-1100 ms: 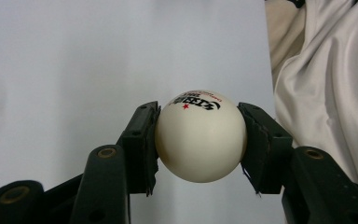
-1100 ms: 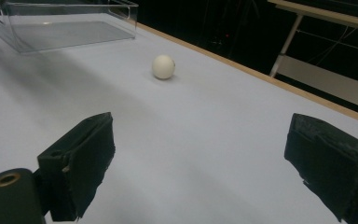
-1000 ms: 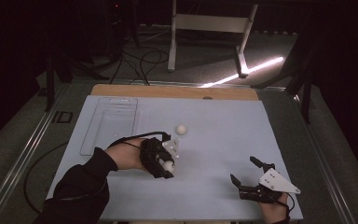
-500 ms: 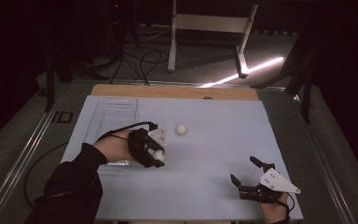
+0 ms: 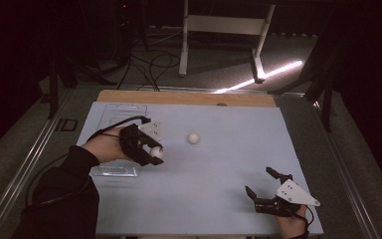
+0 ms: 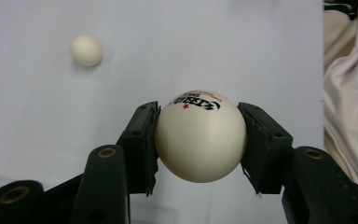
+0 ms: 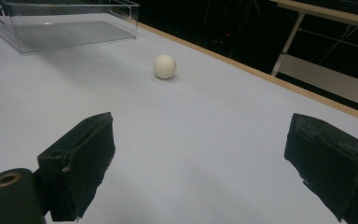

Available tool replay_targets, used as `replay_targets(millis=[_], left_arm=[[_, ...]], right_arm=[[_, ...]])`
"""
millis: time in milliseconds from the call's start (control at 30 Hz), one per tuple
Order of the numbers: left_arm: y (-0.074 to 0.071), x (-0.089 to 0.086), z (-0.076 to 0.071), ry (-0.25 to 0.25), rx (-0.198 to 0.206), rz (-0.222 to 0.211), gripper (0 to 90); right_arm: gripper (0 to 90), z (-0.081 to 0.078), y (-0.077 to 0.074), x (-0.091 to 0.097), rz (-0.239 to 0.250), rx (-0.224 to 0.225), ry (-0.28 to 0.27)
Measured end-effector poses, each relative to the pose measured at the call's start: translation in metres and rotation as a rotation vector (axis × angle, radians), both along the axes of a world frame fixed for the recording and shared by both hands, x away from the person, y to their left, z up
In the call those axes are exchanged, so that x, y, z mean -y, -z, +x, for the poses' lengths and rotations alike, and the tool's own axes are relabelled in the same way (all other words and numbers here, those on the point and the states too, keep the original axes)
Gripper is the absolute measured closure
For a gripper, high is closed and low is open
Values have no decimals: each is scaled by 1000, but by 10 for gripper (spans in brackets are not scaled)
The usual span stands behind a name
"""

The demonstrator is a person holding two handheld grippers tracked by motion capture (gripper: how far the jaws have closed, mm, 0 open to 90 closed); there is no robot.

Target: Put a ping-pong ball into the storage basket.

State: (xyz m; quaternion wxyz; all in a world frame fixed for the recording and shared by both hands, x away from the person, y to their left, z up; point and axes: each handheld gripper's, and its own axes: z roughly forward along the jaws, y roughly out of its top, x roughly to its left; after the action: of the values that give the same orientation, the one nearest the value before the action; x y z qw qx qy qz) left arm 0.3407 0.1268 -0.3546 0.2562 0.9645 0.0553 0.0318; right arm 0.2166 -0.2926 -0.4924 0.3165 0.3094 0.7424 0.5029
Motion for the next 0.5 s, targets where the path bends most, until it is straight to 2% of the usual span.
replay_targets(millis=[167, 500], left_arm=[[-2, -11, 4, -22, 0, -11, 520], [-5, -32, 8, -64, 4, -4, 521]], right_arm=[[83, 0, 0, 0, -2, 2, 0], [83, 0, 0, 1, -3, 3, 0]])
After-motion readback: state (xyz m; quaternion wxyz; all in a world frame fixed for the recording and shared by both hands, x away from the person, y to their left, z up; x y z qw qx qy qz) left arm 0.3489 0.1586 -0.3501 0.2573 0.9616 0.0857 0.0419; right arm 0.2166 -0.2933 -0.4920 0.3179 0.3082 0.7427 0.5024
